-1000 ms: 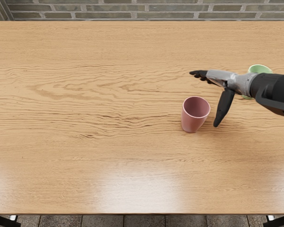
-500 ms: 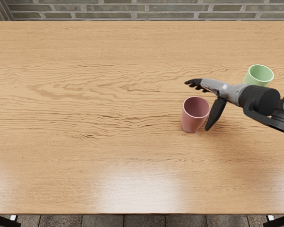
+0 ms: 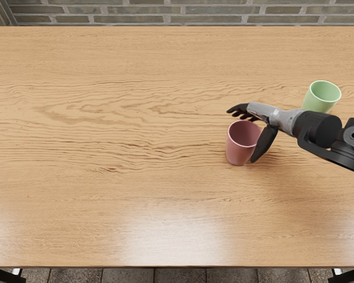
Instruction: Pick up cup and place in cup with right hand
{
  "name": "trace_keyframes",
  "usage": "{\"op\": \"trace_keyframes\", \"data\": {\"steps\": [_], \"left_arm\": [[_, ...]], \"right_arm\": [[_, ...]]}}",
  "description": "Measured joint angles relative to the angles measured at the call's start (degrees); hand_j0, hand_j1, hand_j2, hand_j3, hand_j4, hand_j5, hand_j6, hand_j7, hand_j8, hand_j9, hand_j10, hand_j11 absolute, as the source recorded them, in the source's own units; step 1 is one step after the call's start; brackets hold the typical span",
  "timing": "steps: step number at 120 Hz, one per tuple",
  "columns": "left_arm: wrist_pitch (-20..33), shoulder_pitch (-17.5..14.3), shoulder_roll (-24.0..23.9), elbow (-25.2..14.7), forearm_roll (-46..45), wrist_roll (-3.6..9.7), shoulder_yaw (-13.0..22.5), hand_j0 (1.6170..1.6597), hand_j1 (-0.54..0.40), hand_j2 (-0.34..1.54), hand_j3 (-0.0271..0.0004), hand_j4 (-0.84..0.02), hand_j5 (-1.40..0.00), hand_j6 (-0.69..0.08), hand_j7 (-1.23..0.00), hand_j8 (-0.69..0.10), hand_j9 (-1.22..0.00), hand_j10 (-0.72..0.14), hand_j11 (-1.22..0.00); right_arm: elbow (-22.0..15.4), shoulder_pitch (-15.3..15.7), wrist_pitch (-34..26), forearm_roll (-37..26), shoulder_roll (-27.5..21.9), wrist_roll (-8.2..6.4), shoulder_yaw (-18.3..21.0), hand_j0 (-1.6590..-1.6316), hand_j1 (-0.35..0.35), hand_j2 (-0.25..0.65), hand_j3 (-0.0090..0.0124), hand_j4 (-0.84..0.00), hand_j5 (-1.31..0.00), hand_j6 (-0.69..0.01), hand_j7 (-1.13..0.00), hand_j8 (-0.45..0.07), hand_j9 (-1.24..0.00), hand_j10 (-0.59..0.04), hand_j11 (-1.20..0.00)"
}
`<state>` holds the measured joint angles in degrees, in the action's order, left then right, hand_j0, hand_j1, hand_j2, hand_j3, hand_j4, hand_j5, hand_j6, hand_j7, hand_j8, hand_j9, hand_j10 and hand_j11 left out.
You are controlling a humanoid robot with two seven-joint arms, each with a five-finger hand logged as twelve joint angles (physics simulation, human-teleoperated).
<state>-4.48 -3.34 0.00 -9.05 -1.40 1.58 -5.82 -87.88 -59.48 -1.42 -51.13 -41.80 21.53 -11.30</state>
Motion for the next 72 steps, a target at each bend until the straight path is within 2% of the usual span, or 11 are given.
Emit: {"op": "trace_keyframes", "data": {"steps": [38,72], "left_arm": [[0.00,0.00,0.00,0.00,0.00,0.00,-0.01,1.6581,0.336,0.00,-0.0001,-0.012,-0.01,-0.012,-0.01,-0.011,-0.01,-0.011,-0.01],[0.00,0.00,0.00,0.00,0.01,0.00,-0.04,1.6581,0.336,0.00,-0.0002,-0.011,-0.01,-0.011,-0.01,-0.011,-0.01,-0.011,-0.01]], "right_arm": [[0.33,0.51,-1.22,-0.58,0.27,-0.89,-0.08,-1.6581,-0.055,-0.024,0.0001,-0.224,-0.28,-0.225,-0.28,-0.224,-0.28,-0.222,-0.28],[0.27,0.60,1.00,-0.11,0.04,-1.04,-0.57,-1.6580,-0.013,-0.037,0.0000,-0.283,-0.35,-0.286,-0.35,-0.283,-0.35,-0.281,-0.35]]}}
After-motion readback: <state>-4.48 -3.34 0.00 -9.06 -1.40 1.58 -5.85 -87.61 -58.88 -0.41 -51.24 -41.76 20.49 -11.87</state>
